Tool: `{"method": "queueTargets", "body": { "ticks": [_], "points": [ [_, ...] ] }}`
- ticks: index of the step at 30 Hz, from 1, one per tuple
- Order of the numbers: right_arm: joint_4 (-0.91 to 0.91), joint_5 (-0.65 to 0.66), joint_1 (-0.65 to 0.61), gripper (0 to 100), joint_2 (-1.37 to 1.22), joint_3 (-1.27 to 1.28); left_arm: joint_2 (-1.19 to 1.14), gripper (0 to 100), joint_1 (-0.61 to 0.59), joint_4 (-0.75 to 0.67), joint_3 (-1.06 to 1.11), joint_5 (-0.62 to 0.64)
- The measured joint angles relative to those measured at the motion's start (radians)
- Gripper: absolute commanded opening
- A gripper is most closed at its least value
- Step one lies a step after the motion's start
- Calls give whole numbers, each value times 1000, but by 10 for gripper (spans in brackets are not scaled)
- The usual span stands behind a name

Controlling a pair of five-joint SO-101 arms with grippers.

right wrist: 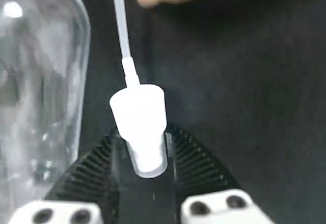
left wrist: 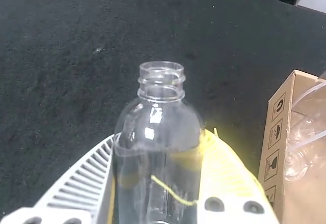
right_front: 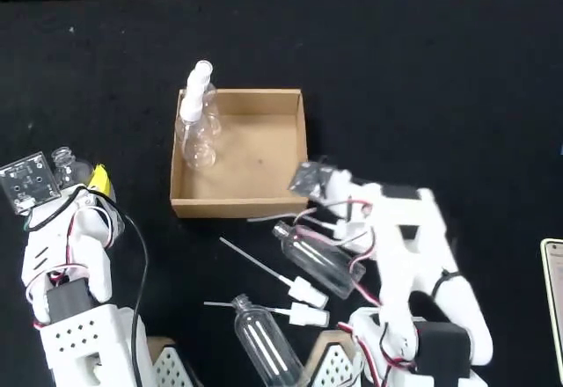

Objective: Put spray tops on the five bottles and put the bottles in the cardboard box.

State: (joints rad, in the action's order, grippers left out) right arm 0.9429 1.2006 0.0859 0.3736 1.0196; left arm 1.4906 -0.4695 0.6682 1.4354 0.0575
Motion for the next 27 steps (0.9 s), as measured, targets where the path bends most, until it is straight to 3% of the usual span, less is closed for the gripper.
{"method": "queueTargets", "body": {
  "ticks": [9,16,21,27],
  "points": [
    [416,184,265,18,0,-407,0,40,0,0,0,0],
    [457,207,532,18,0,-572,0,40,0,0,0,0],
    [311,-44,637,18,-48,-523,0,40,0,0,0,0],
    [78,-701,747,25,-284,-509,0,39,0,0,0,0]
  ]
}}
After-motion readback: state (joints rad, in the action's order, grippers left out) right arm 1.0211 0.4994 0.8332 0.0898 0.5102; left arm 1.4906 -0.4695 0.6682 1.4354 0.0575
